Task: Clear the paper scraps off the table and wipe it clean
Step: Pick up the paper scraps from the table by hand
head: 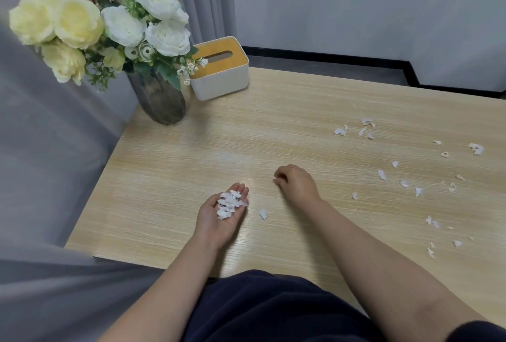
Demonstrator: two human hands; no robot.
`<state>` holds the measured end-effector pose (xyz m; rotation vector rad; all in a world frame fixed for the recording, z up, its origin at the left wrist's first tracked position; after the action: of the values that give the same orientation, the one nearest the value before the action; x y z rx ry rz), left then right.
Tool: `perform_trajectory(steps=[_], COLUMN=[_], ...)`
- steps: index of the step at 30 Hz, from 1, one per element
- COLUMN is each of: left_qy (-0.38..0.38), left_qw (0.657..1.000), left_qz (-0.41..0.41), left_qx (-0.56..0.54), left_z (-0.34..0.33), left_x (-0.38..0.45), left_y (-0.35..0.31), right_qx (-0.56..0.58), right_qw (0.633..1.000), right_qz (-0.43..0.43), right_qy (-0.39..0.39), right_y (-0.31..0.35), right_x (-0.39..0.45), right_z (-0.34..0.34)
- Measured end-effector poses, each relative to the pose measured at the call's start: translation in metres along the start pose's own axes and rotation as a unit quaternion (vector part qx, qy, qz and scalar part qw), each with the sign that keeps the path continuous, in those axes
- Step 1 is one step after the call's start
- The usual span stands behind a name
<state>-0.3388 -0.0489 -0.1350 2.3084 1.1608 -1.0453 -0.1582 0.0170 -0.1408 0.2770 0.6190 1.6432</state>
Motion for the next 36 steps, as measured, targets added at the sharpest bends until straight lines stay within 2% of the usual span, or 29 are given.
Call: perform_trajectory(steps=[7,10,13,19,25,30,36], left_qy=[0.007,0.008,0.007,0.006,0.005,0.007,0.018], left_qw=[1.000,1.000,1.000,1.000,1.000,1.000,0.998], left_qz=[-0.003,-0.002,0.003,0.005,0.008,0.011,0.029], left_qx=[-0.014,-0.011,-0.016,-0.020,-0.003,-0.016,-0.050], left_z=[0.001,0.001,0.002,0.001,-0.001,-0.009,-0.023], left_x=[-0.003,-0.004,-0.003,-0.004,-0.003,0.002,0.010], left_y=[0.001,0.001,0.003,0.006,0.008,0.008,0.017], right_qx=[0.084,0.037,-0.022,-0.049,0.032,0.095,0.115], right_qw=[0.986,0.977,0.971,0.976,0.991,0.991,0.981], right_qz=[0.054,0.069,0.086,0.106,0.062,0.090,0.149], right_qy=[0.136,0.200,0.221,0.183,0.111,0.029,0.036], right_y=[0.023,0.027,0.031,0.034,0.034,0.057,0.099], right_x=[-0.023,-0.028,-0.032,-0.036,-0.033,-0.024,-0.025], right_z=[-0.012,-0.019,-0.023,-0.026,-0.011,0.028,0.046])
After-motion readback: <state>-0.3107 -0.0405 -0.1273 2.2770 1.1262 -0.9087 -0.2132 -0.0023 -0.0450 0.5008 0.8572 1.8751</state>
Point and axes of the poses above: each hand's wrist, its own x-axis towards the middle knuckle, its own z-axis out of the back of the hand, y = z × x, the point moved 5 cm from there along x, towards the middle knuckle, and after that the axes turned 9 degrees about z, right-handed, at the moved point
